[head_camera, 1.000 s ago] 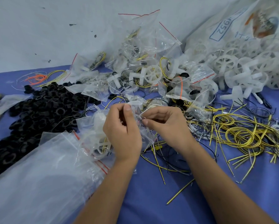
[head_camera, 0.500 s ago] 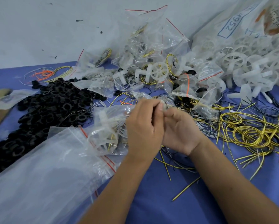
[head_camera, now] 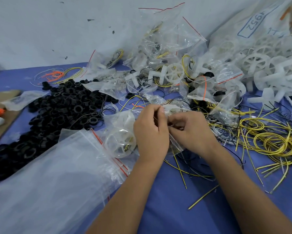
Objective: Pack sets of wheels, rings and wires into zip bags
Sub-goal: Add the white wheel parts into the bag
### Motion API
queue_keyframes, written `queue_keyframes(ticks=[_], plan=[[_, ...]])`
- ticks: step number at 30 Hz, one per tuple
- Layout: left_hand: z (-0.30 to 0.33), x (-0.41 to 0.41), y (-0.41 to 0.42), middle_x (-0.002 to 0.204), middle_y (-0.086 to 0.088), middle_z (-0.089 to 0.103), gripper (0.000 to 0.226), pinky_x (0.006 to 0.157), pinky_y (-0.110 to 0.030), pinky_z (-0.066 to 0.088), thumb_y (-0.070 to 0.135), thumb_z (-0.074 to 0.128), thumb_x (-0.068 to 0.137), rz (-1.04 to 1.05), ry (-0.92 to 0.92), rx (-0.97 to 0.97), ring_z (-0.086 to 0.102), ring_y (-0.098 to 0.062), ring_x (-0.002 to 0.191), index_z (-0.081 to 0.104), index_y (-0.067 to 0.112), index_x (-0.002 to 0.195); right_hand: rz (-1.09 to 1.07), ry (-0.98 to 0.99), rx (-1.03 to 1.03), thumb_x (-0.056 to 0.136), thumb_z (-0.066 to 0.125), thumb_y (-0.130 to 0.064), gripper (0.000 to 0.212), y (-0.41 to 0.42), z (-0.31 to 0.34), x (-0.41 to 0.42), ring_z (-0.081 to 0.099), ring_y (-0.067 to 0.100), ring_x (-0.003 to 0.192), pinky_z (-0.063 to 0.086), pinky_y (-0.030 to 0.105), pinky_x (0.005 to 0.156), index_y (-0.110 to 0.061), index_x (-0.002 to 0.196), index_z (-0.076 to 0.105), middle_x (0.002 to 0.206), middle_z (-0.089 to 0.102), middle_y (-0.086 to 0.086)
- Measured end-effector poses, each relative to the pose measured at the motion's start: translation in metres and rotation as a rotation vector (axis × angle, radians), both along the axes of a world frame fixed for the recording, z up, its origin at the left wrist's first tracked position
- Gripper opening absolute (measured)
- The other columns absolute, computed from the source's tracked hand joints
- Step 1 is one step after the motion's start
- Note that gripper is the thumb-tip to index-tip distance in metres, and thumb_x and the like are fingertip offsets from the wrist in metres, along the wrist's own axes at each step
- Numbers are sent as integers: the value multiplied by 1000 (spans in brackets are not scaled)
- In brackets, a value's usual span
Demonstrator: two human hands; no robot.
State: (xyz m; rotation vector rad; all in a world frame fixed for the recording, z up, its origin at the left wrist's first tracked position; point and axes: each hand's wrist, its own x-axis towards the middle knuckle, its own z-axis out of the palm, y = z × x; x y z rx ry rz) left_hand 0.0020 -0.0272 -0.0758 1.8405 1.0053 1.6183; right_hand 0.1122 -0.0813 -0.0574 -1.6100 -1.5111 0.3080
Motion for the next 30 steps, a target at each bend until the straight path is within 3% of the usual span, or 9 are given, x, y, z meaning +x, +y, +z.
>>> queue_keyframes(ticks=[6, 10, 12, 14, 18, 21, 24, 27, 30], plan=[[5, 2, -13, 82, 2, 63, 11, 69, -16, 36, 11, 62, 98, -49, 80, 164, 52, -11, 74, 64, 9, 88, 15, -203, -96, 78, 65, -12, 37, -3, 4, 4, 55, -1, 56, 37, 11, 51, -38, 56, 50, 52, 58, -17], [5, 5, -17, 83, -2, 63, 10, 72, -14, 36, 8, 62, 98, -111, 96, 210, 52, -12, 76, 65, 6, 88, 23, -332, -212, 76, 59, -5, 21, 0, 3, 7, 55, 11, 56, 35, 20, 46, -22, 63, 57, 56, 56, -4], [5, 5, -18, 84, -4, 63, 10, 74, -15, 36, 7, 62, 98, -123, 97, 218, 54, -15, 77, 66, 5, 89, 53, -380, -223, 74, 62, -3, 9, 4, 1, 8, 58, 20, 61, 44, 30, 51, -12, 73, 64, 64, 63, 0], [5, 6, -19, 84, -5, 64, 9, 76, -16, 37, 6, 63, 98, -130, 97, 214, 55, -16, 78, 66, 4, 89, 95, -358, -193, 69, 68, 1, 17, 4, 1, 4, 60, 24, 66, 48, 37, 55, -13, 76, 63, 68, 62, -3], [5, 7, -22, 83, -5, 64, 11, 75, -15, 37, 7, 63, 98, -125, 92, 219, 55, -17, 78, 66, 3, 88, 93, -312, -139, 65, 70, 8, 51, 2, 0, 1, 52, 20, 61, 35, 28, 50, -35, 62, 42, 59, 47, -17], [7, 7, -23, 83, -5, 63, 9, 75, -12, 36, 5, 63, 97, -124, 83, 229, 53, -15, 77, 66, 2, 89, 125, -77, -82, 79, 58, 11, 34, 2, 1, 2, 55, 17, 58, 41, 33, 51, -19, 63, 55, 58, 58, -5], [9, 7, -25, 82, -5, 62, 9, 74, -10, 35, 2, 63, 97, -129, 63, 231, 51, -13, 76, 65, 2, 88, 151, 330, -45, 85, 49, 15, 47, -1, 4, -5, 51, 1, 54, 40, 19, 49, -23, 60, 59, 56, 58, -12], [11, 7, -26, 82, -5, 61, 10, 75, -9, 35, 3, 63, 97, -137, 47, 246, 51, -13, 76, 66, 1, 87, 230, 700, -126, 97, 42, 7, 54, -2, 2, -10, 51, 29, 69, 39, 40, 59, -28, 63, 64, 68, 58, 6], [15, 6, -27, 82, -6, 62, 10, 75, -9, 35, 3, 64, 96, -130, 34, 257, 53, -15, 77, 67, 0, 87, 308, 975, -250, 102, 44, -10, 33, 0, 2, -10, 44, 37, 85, 34, 47, 72, -20, 79, 65, 87, 51, 16]])
